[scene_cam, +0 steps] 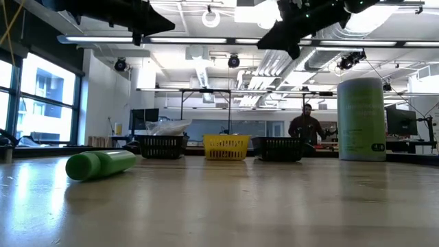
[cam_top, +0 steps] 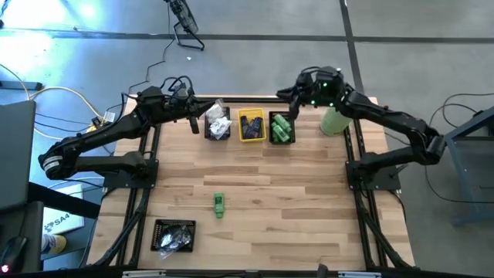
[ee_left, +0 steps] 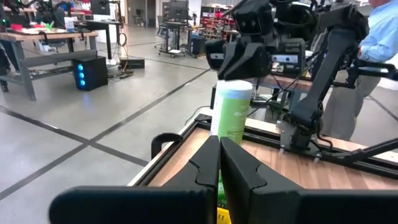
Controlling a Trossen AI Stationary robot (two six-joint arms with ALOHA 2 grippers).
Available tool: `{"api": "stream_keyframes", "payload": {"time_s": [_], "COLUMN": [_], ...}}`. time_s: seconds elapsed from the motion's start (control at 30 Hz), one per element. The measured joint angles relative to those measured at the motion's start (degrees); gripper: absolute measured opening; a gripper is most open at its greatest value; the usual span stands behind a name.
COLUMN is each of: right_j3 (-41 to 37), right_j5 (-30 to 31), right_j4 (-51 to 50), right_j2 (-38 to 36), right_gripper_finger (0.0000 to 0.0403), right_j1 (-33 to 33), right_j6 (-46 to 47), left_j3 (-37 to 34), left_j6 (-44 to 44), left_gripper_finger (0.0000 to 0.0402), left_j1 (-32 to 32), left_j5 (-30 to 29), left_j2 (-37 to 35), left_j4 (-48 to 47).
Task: Pick & Place Travel size toiletries
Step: Put the green shampoo bottle into the top right black bin
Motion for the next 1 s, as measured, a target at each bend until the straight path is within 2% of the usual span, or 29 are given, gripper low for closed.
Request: {"api": "stream_keyframes", "payload": {"time_s": [0.17, 0.47, 0.63, 0.87, 1.0], "right_j3": [0.00, 0.00, -0.02, -0.02, -0.02], "right_j5": [-7.80, -9.34, -9.45, -9.20, -9.18], "right_j4": [5.25, 11.53, 13.34, 16.45, 20.04], "right_j2": [-0.04, 0.00, 0.02, 0.07, 0.07], "right_gripper_finger": [0.0007, 0.0003, 0.0003, 0.0003, 0.0003], "right_j1": [-3.16, -6.37, -8.56, -11.27, -12.13], "right_j6": [-0.98, -3.63, -3.63, -4.11, -5.86], "left_j3": [0.00, 0.02, 0.26, 6.30, 9.75], "left_j6": [-4.43, -13.77, -18.71, -30.28, -38.72], "left_gripper_finger": [0.0012, 0.0012, 0.0002, 0.0001, 0.0000], "left_j1": [0.00, -1.36, -7.42, -18.98, -24.36], "left_j5": [0.01, 1.07, -5.24, -19.38, -24.72], "left_j2": [0.00, 0.09, 0.33, 2.88, 5.52], "left_j4": [0.00, -1.81, -6.92, -24.87, -32.12]}}
